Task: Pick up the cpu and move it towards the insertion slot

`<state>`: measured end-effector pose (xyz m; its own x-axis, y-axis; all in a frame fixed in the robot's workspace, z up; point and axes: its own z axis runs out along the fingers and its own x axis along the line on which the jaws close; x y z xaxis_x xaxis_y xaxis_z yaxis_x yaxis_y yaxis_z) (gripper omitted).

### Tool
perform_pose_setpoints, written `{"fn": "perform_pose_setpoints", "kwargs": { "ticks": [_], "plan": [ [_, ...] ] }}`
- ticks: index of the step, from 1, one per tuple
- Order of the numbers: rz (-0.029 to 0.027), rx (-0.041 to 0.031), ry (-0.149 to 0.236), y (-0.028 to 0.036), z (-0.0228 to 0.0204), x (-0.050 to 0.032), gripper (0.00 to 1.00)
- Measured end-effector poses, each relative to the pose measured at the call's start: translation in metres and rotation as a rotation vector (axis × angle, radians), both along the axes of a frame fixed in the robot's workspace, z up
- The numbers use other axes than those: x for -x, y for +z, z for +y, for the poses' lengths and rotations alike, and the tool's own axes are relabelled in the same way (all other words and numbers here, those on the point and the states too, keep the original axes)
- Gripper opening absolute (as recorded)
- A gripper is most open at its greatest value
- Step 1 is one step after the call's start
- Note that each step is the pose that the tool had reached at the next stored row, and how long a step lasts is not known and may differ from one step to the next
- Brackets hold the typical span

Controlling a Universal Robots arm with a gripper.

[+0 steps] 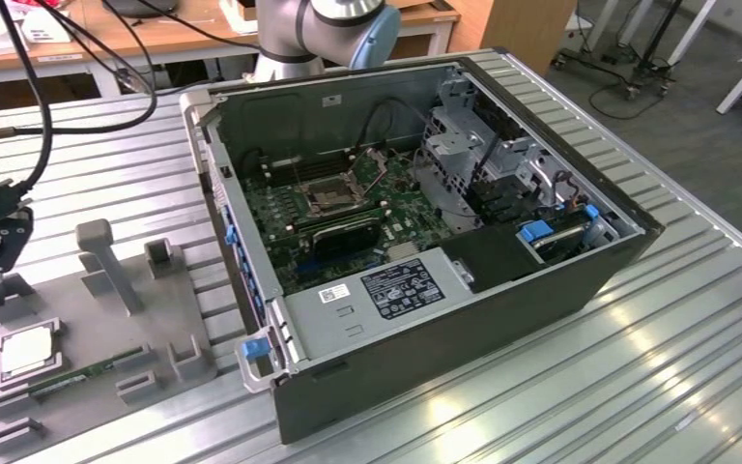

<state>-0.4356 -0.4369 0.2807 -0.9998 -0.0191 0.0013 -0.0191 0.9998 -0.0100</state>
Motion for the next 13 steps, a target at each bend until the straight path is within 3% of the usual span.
{"fn": "perform_pose_setpoints", "kwargs": {
  "ticks": [13],
  "plan": [
    [-0.0002,-0.0001,0.0,-0.0032,0.0,0.0001,0.11]
  ]
}}
